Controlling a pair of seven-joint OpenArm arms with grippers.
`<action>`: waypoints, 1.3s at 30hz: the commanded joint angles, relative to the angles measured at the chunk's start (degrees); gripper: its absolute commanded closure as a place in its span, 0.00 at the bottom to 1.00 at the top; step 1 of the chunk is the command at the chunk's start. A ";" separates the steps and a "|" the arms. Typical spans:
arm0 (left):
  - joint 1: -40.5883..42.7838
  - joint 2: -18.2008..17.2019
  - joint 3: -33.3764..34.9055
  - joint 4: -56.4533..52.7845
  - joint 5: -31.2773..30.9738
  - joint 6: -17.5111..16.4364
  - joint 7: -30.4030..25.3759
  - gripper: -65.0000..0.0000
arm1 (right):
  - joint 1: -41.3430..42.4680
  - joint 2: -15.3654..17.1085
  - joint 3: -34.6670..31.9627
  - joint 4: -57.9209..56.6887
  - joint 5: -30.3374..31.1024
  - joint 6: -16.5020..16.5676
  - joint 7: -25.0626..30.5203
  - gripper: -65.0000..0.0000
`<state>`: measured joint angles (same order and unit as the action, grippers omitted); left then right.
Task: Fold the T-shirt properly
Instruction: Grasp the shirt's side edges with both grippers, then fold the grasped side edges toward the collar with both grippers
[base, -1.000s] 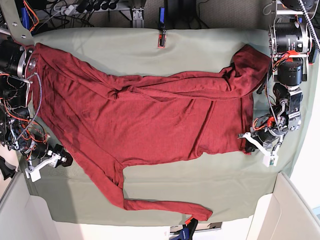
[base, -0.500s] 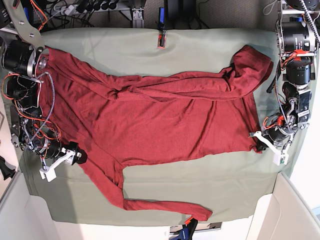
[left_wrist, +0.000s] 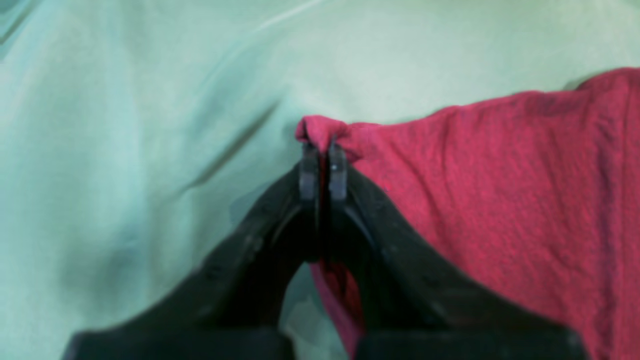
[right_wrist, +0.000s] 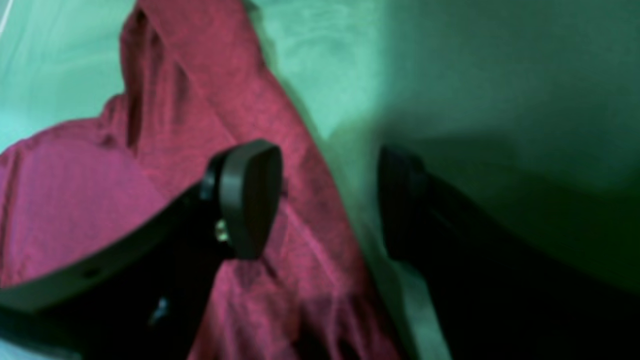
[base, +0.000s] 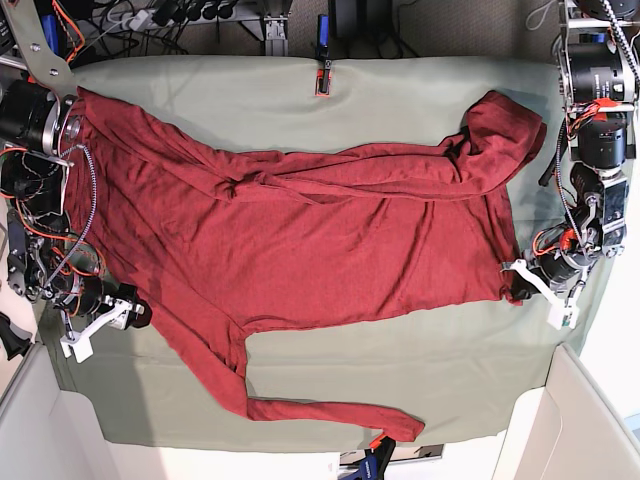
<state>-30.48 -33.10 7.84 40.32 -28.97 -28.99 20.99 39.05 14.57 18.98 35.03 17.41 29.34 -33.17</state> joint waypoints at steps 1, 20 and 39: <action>-1.73 -1.20 -0.24 0.76 -0.59 -0.63 -1.07 1.00 | 2.16 0.61 0.02 0.92 0.63 0.44 1.40 0.47; -1.73 -1.20 -0.24 0.76 -0.59 -0.61 -1.05 1.00 | 2.01 -6.03 0.02 0.85 1.86 1.11 -0.55 0.47; -1.73 -2.01 -0.24 0.76 -0.59 -0.61 -1.07 1.00 | 2.03 -6.69 0.02 0.85 -4.59 2.71 3.61 1.00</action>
<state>-30.50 -33.98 7.86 40.32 -28.97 -29.04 20.99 38.92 7.60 18.98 35.00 12.14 31.09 -30.65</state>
